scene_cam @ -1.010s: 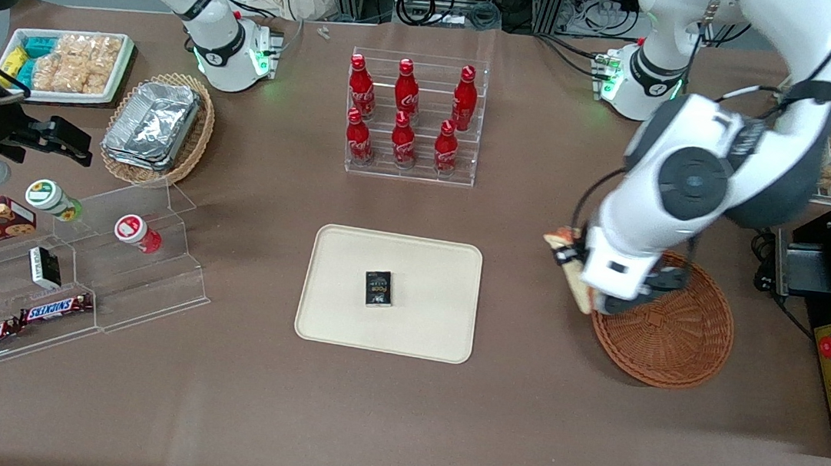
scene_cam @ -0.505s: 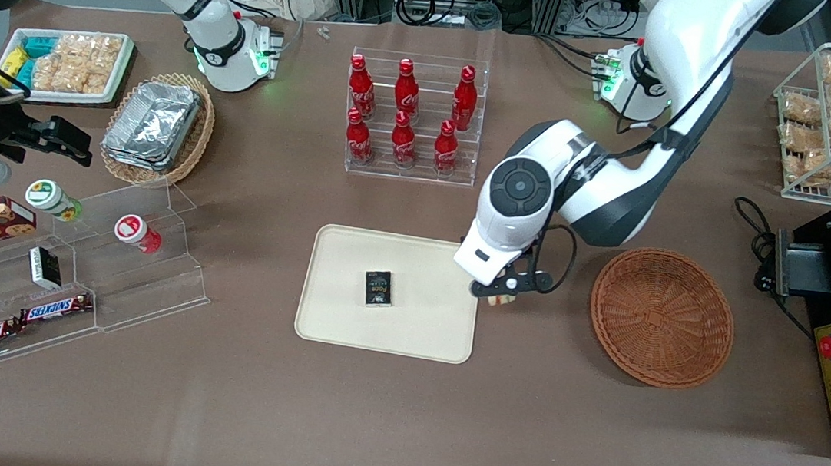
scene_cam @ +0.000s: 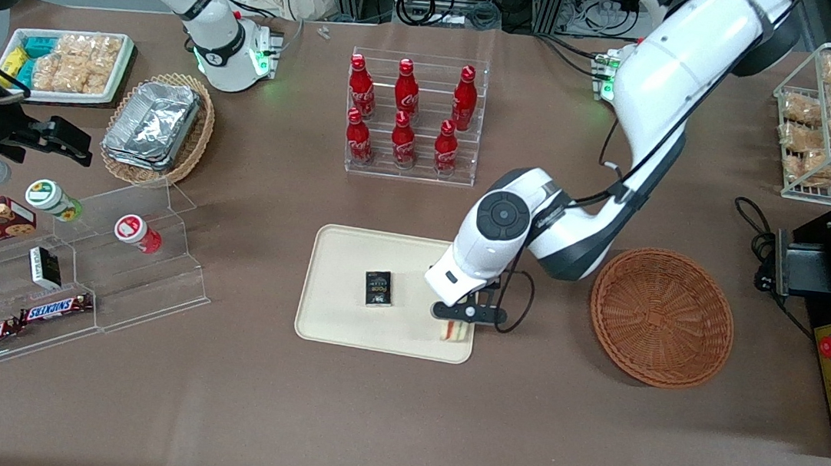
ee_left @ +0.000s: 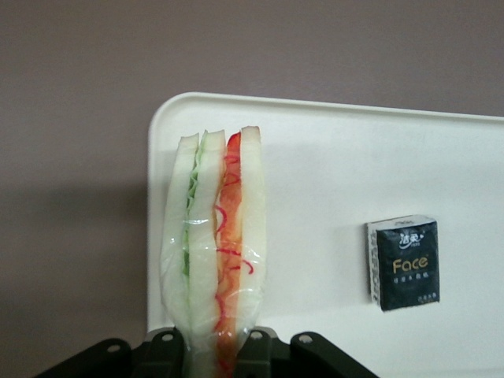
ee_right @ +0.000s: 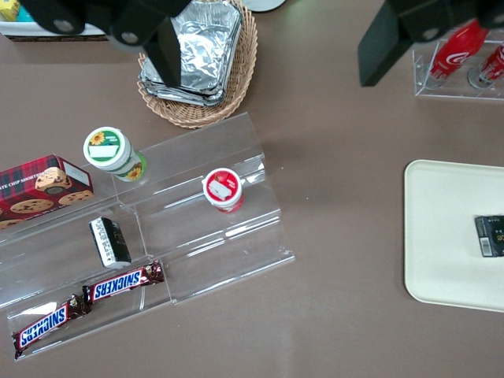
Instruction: Place sandwich from basket to tray
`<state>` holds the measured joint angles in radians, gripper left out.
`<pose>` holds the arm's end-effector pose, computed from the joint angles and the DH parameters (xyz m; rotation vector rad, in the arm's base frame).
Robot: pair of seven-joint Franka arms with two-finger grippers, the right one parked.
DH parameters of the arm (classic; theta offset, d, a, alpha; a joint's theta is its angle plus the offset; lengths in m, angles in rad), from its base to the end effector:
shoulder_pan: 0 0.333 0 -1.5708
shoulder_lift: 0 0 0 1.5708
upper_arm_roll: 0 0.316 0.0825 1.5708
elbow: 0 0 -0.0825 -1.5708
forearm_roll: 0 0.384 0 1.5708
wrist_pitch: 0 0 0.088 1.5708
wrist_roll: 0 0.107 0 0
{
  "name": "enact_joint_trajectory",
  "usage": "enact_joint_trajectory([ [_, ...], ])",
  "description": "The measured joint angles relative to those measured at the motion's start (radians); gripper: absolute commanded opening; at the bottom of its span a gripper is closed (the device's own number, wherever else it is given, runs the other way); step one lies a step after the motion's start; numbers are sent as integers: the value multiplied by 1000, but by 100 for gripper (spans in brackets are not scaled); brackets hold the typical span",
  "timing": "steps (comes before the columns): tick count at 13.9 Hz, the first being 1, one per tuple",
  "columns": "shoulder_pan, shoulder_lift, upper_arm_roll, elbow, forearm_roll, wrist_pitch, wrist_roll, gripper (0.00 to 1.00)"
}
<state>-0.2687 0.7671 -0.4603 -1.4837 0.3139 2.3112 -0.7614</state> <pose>0.5880 -0.4310 0.2664 2.9960 -0.0421 0.1012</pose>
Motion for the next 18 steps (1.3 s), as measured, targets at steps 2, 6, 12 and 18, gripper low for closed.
enact_joint_trajectory([
  [2, -3, 57, 0, 2, 12, 50, 28, 6],
  [6, -13, 81, 0, 27, 24, 58, 30, 100],
  [12, -13, 5, 0, 59, 24, -105, -21, 100],
  [18, 54, -264, 14, 48, 28, -479, -122, 100],
])
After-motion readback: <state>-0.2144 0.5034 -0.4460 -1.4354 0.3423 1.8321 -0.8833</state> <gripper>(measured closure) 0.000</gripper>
